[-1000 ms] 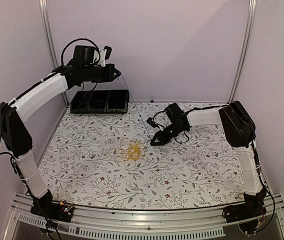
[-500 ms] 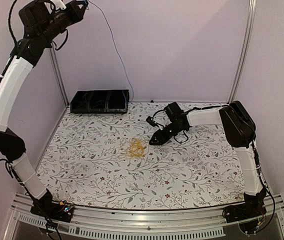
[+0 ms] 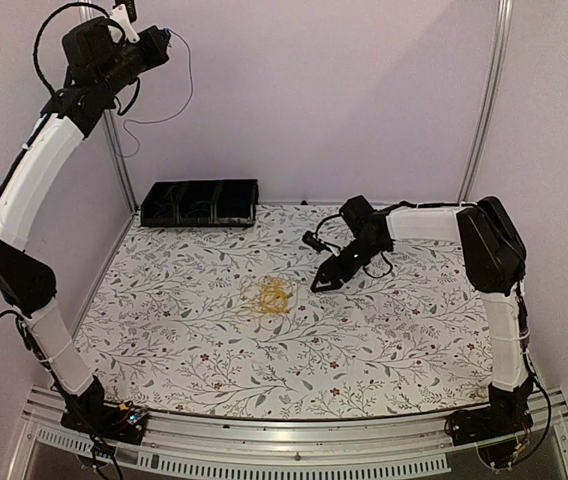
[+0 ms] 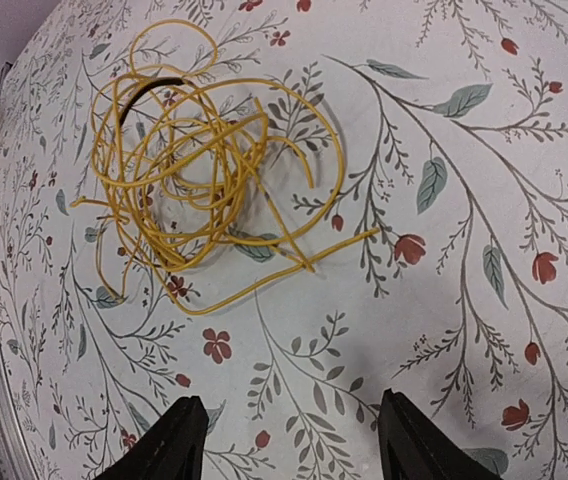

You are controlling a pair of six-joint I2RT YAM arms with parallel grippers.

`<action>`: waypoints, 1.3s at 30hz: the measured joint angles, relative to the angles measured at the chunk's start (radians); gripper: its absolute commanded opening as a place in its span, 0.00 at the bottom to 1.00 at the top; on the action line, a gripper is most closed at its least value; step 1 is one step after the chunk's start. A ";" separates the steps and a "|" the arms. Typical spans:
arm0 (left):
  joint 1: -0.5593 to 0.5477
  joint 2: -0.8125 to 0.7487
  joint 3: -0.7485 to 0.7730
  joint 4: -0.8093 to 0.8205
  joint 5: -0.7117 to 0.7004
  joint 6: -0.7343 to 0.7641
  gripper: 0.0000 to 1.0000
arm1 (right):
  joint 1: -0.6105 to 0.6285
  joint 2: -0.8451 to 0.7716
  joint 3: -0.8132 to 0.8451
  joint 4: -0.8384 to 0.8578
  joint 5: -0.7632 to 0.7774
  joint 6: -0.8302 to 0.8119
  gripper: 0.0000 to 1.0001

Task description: Untangle the cables

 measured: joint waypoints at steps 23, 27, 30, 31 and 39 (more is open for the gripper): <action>0.148 0.364 0.135 0.066 0.127 -0.189 0.00 | -0.014 -0.265 -0.089 -0.145 0.002 -0.177 0.66; 0.179 0.397 0.169 0.076 0.139 -0.227 0.00 | -0.019 -0.265 -0.090 -0.148 0.015 -0.178 0.66; 0.210 0.402 0.180 0.087 0.146 -0.250 0.00 | -0.023 -0.265 -0.090 -0.148 0.020 -0.177 0.66; 0.220 0.403 0.183 0.091 0.148 -0.254 0.00 | -0.024 -0.265 -0.090 -0.148 0.020 -0.177 0.66; 0.264 0.459 0.195 0.121 0.175 -0.284 0.00 | -0.026 -0.262 -0.090 -0.147 0.021 -0.176 0.66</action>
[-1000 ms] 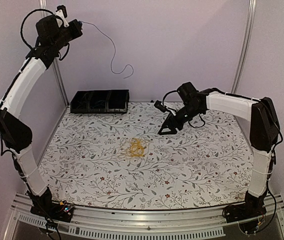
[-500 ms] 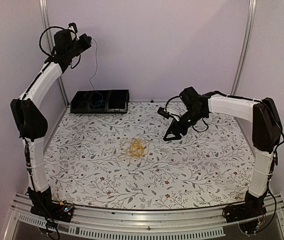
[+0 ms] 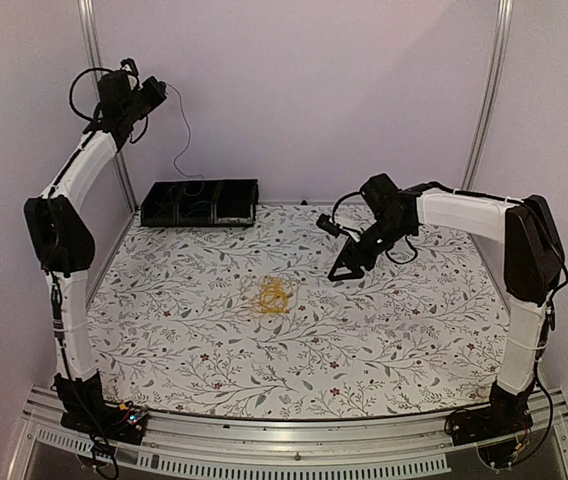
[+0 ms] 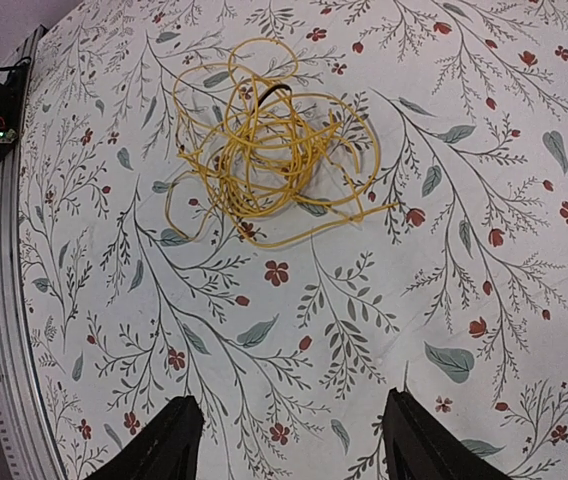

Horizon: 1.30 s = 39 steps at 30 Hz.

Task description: Untangle the cables

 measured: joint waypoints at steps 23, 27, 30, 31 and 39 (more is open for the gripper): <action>-0.001 0.156 -0.066 -0.077 -0.109 0.018 0.00 | 0.000 0.032 -0.036 0.014 0.003 0.015 0.66; -0.011 0.180 -0.079 -0.106 -0.167 0.046 0.00 | 0.000 0.031 -0.075 0.014 0.003 0.016 0.66; -0.029 0.214 -0.091 -0.100 -0.214 0.062 0.00 | 0.000 0.027 -0.101 0.013 0.002 0.017 0.66; -0.037 0.222 -0.100 -0.098 -0.224 0.066 0.00 | 0.000 0.024 -0.108 0.013 0.001 0.018 0.66; -0.099 0.296 -0.135 -0.103 -0.379 0.103 0.00 | 0.000 -0.018 -0.169 0.003 -0.017 0.021 0.66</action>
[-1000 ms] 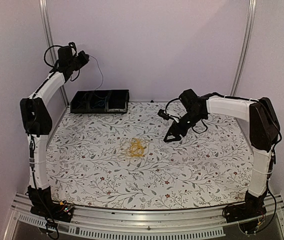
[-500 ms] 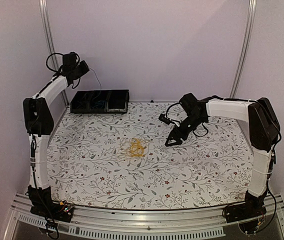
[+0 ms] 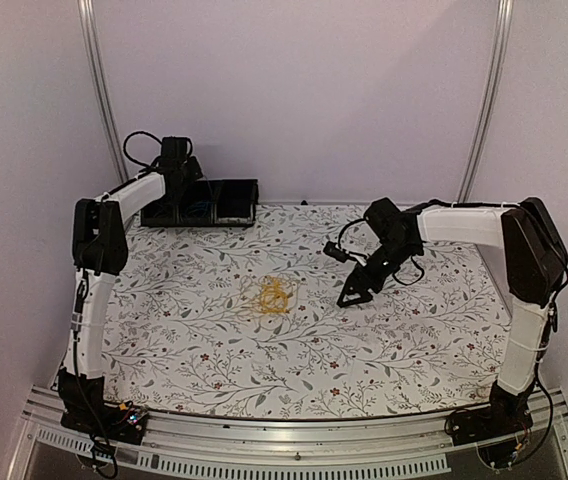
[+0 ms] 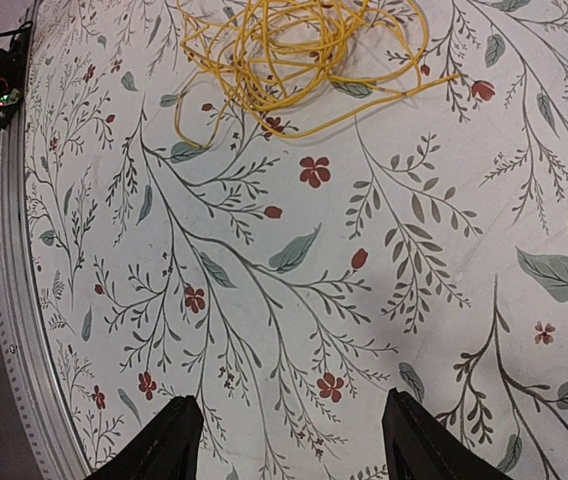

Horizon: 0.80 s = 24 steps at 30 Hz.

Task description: Untangle the cables

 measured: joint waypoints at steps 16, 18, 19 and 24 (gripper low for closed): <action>-0.011 0.026 -0.067 0.005 0.047 0.018 0.00 | 0.000 -0.006 -0.021 -0.003 -0.015 0.013 0.66; -0.010 0.035 -0.067 0.006 0.082 0.017 0.00 | 0.000 -0.006 -0.021 -0.003 -0.015 0.015 0.66; -0.009 0.038 -0.067 0.006 0.097 0.017 0.01 | 0.000 -0.006 -0.021 -0.003 -0.015 0.016 0.66; -0.009 0.041 -0.062 -0.012 0.122 0.011 0.29 | 0.000 -0.006 -0.021 -0.003 -0.015 0.016 0.66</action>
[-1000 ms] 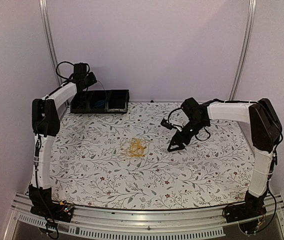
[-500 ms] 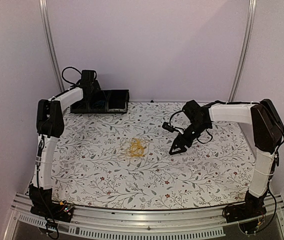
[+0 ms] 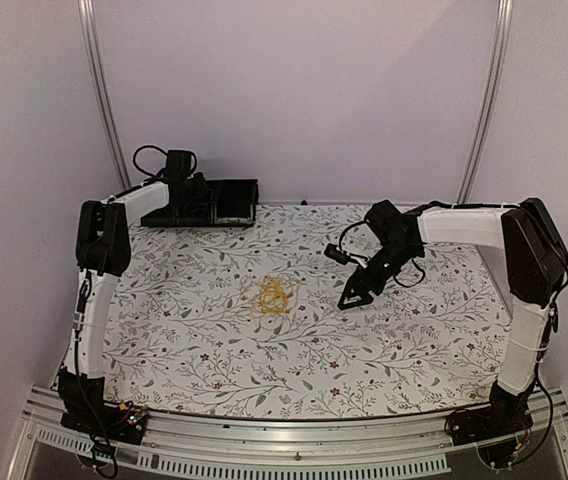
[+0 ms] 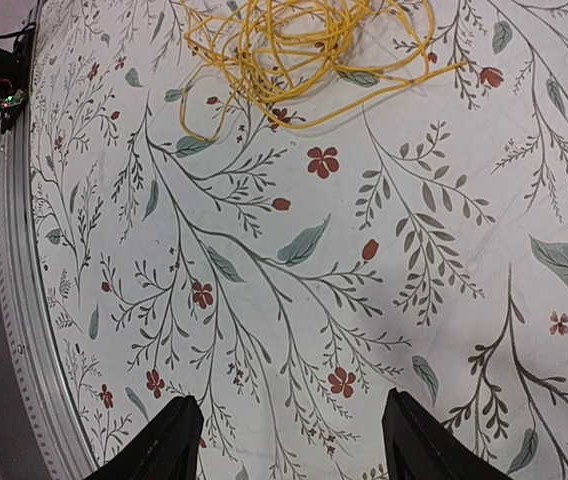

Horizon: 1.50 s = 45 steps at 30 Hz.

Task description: Untangle the cables

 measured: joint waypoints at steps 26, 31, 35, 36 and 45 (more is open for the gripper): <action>-0.199 -0.890 -0.873 -0.004 0.283 0.057 0.44 | 0.001 0.084 0.347 0.009 0.049 -0.035 0.55; -0.314 -0.888 -1.054 -0.069 0.384 0.033 0.45 | 0.019 0.167 0.406 0.014 0.052 -0.032 0.55; -0.317 -0.863 -1.078 -0.117 0.400 -0.016 0.44 | 0.044 0.198 0.406 0.009 0.043 -0.022 0.56; -0.316 -0.851 -1.078 -0.126 0.404 -0.028 0.43 | 0.052 0.202 0.406 0.006 0.036 -0.020 0.56; -0.316 -0.772 -1.092 -0.251 0.429 -0.147 0.48 | 0.079 0.204 0.386 0.006 0.009 -0.015 0.56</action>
